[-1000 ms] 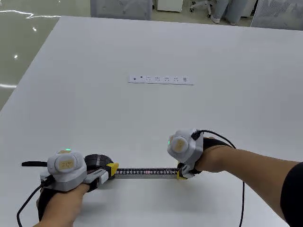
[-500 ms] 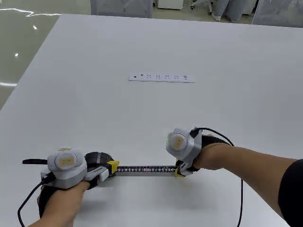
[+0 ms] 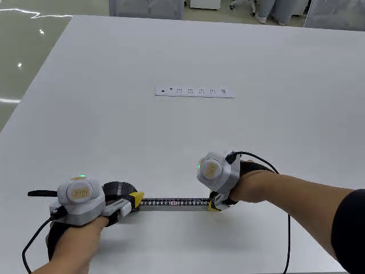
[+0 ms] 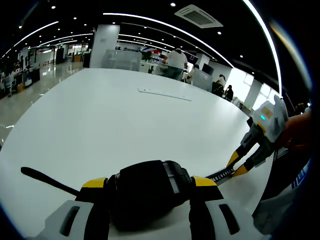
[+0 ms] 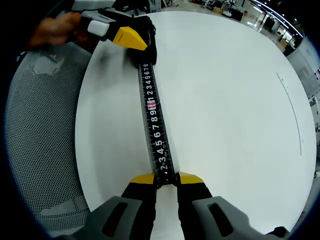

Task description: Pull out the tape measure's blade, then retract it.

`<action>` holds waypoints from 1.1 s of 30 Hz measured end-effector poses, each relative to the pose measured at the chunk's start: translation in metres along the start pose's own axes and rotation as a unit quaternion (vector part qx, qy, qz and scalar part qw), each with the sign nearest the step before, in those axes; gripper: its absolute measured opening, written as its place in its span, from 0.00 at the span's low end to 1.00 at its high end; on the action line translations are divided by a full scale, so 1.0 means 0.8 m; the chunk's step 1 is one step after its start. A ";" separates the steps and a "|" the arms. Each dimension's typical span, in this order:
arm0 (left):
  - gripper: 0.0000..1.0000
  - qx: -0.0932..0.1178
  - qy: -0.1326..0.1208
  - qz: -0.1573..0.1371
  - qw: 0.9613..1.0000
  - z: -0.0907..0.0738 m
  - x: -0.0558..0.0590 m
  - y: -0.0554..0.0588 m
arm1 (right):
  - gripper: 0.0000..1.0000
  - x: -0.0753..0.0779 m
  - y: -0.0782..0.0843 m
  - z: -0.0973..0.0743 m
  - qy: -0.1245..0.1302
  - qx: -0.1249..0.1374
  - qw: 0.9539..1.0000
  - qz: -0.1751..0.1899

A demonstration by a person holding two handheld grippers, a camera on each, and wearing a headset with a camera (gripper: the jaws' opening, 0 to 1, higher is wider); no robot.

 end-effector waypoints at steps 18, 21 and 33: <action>0.60 0.000 0.000 -0.002 1.000 0.001 0.001 0.000 | 0.11 -0.002 -0.007 0.002 -0.004 0.007 1.000 0.003; 0.60 0.000 0.001 -0.001 1.000 0.000 0.001 0.000 | 0.11 -0.002 -0.008 0.002 -0.004 0.009 1.000 0.003; 0.60 0.000 0.000 -0.003 1.000 -0.001 0.001 0.000 | 0.11 -0.005 -0.014 0.004 -0.004 0.010 1.000 0.001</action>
Point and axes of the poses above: the centre of the closed fingertips' face, and the gripper's own axes: z roughly forward along the fingers, x roughly to its right, y roughly out of its underside, the point moved 9 cm from there along -z, roughly backward along the fingers, and after that the axes turned 9 degrees about z, right-handed, at the moved point
